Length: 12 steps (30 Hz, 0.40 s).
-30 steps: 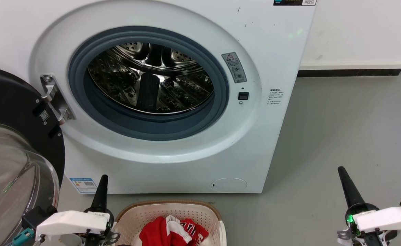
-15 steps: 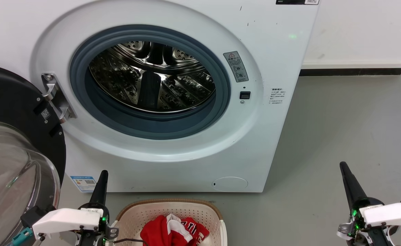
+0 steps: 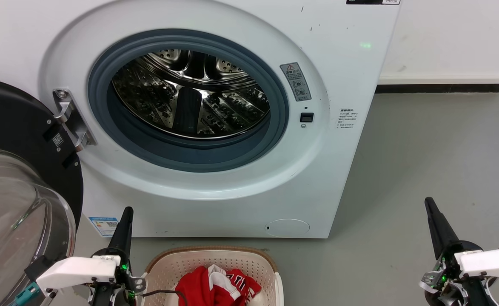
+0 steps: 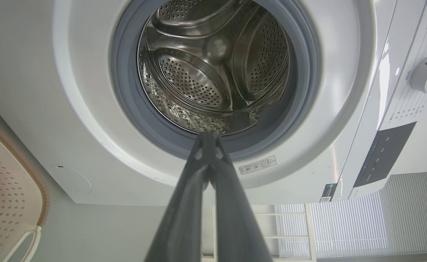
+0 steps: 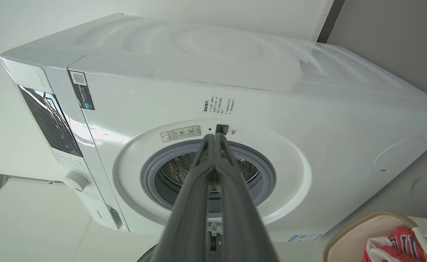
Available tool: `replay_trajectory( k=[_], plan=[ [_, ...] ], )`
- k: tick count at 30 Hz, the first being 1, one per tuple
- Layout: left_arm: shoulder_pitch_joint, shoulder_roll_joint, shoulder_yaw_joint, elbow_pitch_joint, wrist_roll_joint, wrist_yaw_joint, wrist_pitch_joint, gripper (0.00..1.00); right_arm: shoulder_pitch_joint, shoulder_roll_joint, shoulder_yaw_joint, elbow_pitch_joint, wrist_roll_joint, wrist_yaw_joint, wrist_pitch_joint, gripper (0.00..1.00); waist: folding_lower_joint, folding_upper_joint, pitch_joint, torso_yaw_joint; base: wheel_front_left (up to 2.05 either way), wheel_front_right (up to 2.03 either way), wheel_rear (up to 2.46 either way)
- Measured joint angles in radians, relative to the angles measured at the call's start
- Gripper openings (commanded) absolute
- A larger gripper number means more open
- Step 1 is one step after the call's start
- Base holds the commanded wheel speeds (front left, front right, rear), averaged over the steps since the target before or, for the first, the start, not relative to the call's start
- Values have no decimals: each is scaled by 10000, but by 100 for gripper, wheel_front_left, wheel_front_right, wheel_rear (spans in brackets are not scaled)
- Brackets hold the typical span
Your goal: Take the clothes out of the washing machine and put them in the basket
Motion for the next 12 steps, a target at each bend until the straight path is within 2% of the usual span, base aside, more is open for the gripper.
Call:
replay_trajectory(
  k=[12],
  plan=[
    [-94, -10, 96, 81, -851, -119, 219, 0, -204, 10, -88, 192, 857, 0, 92, 0, 0, 0, 43, 42, 0, 0, 0]
  ],
)
